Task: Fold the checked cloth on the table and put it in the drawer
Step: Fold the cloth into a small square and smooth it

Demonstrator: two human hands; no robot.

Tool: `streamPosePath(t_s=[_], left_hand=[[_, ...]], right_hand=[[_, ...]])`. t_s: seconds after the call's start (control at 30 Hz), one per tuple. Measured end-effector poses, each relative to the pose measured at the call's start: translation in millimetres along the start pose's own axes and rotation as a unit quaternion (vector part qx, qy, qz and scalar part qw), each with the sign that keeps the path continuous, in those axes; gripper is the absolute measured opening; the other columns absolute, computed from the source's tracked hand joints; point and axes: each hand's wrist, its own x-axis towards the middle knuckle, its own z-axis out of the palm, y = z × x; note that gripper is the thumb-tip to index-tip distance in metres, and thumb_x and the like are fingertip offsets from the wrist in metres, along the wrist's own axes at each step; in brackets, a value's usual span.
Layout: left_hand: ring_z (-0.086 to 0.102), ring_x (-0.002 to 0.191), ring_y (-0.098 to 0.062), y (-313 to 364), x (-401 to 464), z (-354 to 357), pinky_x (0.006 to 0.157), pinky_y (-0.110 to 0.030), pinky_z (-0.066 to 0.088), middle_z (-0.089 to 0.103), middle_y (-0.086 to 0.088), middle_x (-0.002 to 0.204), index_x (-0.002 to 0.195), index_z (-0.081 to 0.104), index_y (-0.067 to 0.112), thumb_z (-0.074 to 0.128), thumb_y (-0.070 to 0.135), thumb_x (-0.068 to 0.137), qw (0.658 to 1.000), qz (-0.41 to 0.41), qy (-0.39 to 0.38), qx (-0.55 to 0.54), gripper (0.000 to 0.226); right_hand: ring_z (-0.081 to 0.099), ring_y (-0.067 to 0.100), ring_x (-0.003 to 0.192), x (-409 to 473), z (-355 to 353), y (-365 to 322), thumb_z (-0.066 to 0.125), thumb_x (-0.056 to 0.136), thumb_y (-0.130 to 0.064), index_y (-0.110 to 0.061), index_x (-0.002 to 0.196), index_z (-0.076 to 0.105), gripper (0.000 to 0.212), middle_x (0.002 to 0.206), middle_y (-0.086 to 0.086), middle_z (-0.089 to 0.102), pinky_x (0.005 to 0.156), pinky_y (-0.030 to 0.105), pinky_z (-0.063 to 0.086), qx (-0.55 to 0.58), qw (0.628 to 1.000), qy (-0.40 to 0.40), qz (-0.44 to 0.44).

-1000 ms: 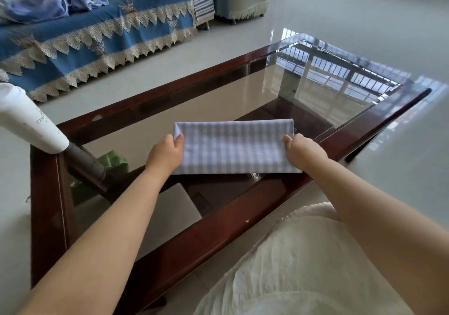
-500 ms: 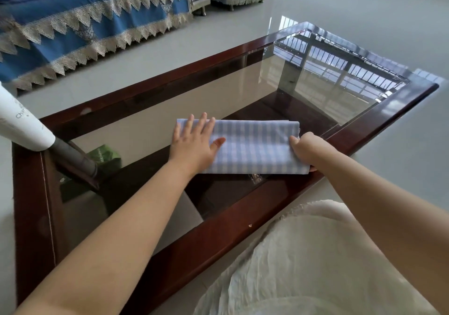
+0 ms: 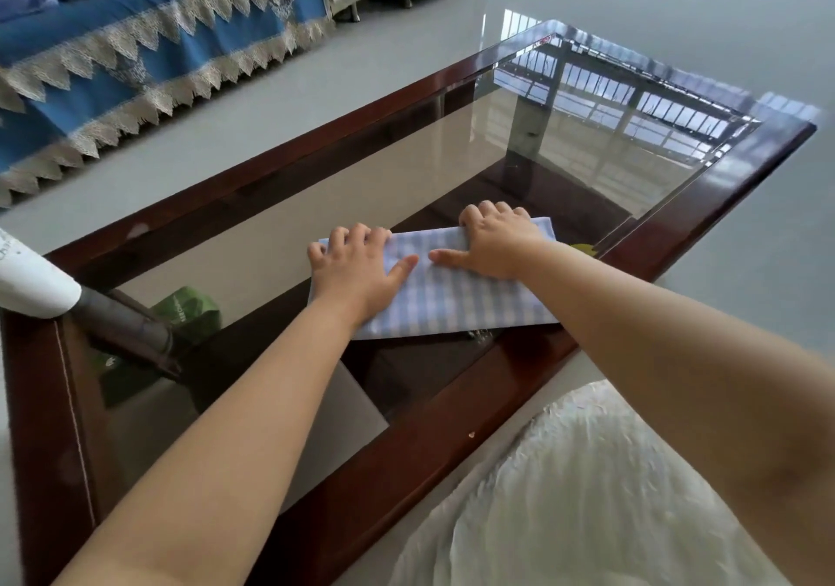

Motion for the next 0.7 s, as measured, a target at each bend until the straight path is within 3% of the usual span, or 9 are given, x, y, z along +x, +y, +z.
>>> streamPosePath(t_s=[0.1, 0.17, 0.3, 0.37, 0.43, 0.5, 0.57, 0.7], left_hand=[[0.049, 0.112, -0.026, 8.4, 9.0, -5.7, 0.093, -0.045, 0.034, 0.055, -0.008, 0.118, 0.115, 0.05, 0.02, 0.026, 0.068, 0.088, 1.0, 0.0, -0.001, 0.003, 0.06], [0.049, 0.112, -0.027, 13.8, 10.4, -6.7, 0.093, -0.045, 0.035, 0.053, -0.009, 0.119, 0.116, 0.049, 0.02, 0.022, 0.069, 0.088, 0.999, 0.024, -0.023, 0.032, 0.062], [0.044, 0.116, -0.029, 16.4, 9.7, -16.8, 0.095, -0.045, 0.034, 0.05, -0.01, 0.121, 0.12, 0.045, 0.025, 0.021, 0.073, 0.085, 0.987, 0.098, -0.109, 0.067, 0.064], [0.043, 0.115, -0.028, 18.8, 7.8, -23.6, 0.096, -0.044, 0.033, 0.048, -0.008, 0.119, 0.113, 0.049, 0.024, 0.024, 0.074, 0.084, 0.979, 0.134, -0.142, 0.052, 0.063], [0.043, 0.113, -0.025, 24.3, 2.3, -30.4, 0.094, -0.041, 0.035, 0.048, -0.005, 0.115, 0.106, 0.051, 0.022, 0.028, 0.078, 0.079, 0.973, 0.164, -0.159, 0.024, 0.066], [0.052, 0.098, -0.021, 32.7, -4.2, -43.3, 0.079, -0.036, 0.041, 0.054, 0.0, 0.1, 0.099, 0.05, 0.021, 0.036, 0.082, 0.073, 0.971, 0.167, -0.172, -0.015, 0.068], [0.055, 0.08, -0.015, 44.4, -8.6, -65.2, 0.064, -0.032, 0.042, 0.056, 0.004, 0.086, 0.096, 0.048, 0.023, 0.05, 0.078, 0.072, 0.969, 0.161, -0.188, -0.024, 0.06], [0.055, 0.076, -0.01, 74.3, -22.0, -118.4, 0.063, -0.03, 0.044, 0.059, 0.007, 0.083, 0.093, 0.054, 0.029, 0.063, 0.068, 0.071, 0.968, 0.179, -0.168, -0.057, 0.046]], right_hand=[[0.056, 0.026, 0.104, -1.7, -14.9, -5.1, 0.035, 0.062, -0.092, -0.015, 0.121, 0.048, 0.098, 0.114, 0.005, 0.059, 0.083, 0.039, 0.041, -0.014, 0.998, -0.06, 0.013], [0.058, 0.023, 0.089, -13.3, -18.3, -7.5, 0.037, 0.061, -0.093, -0.016, 0.113, 0.052, 0.094, 0.097, 0.0, 0.061, 0.069, 0.035, 0.04, -0.017, 0.995, -0.1, 0.02], [0.06, 0.021, 0.085, -41.1, -12.0, -5.2, 0.038, 0.058, -0.094, -0.015, 0.098, 0.062, 0.09, 0.09, -0.003, 0.062, 0.064, 0.032, 0.043, 0.021, 0.99, -0.132, 0.034], [0.058, 0.022, 0.09, -56.4, -9.1, -0.8, 0.039, 0.06, -0.092, -0.016, 0.098, 0.061, 0.088, 0.097, -0.002, 0.058, 0.066, 0.033, 0.043, 0.022, 0.994, -0.103, 0.022], [0.056, 0.02, 0.083, -75.6, -11.8, 3.2, 0.04, 0.065, -0.089, -0.019, 0.096, 0.059, 0.079, 0.094, -0.002, 0.057, 0.064, 0.033, 0.044, 0.028, 0.996, -0.081, 0.01], [0.055, 0.016, 0.07, -96.2, -17.3, 6.6, 0.044, 0.069, -0.084, -0.02, 0.091, 0.053, 0.069, 0.08, -0.005, 0.057, 0.057, 0.031, 0.043, 0.047, 0.996, -0.073, 0.021], [0.056, 0.018, 0.071, -116.4, -22.5, 10.0, 0.05, 0.071, -0.079, -0.019, 0.095, 0.054, 0.065, 0.08, -0.004, 0.058, 0.059, 0.031, 0.044, 0.071, 0.996, -0.049, 0.037], [0.057, 0.024, 0.077, -156.1, -46.4, 22.5, 0.054, 0.073, -0.074, -0.018, 0.103, 0.05, 0.063, 0.085, -0.002, 0.056, 0.061, 0.033, 0.04, 0.066, 0.992, 0.095, 0.047]])
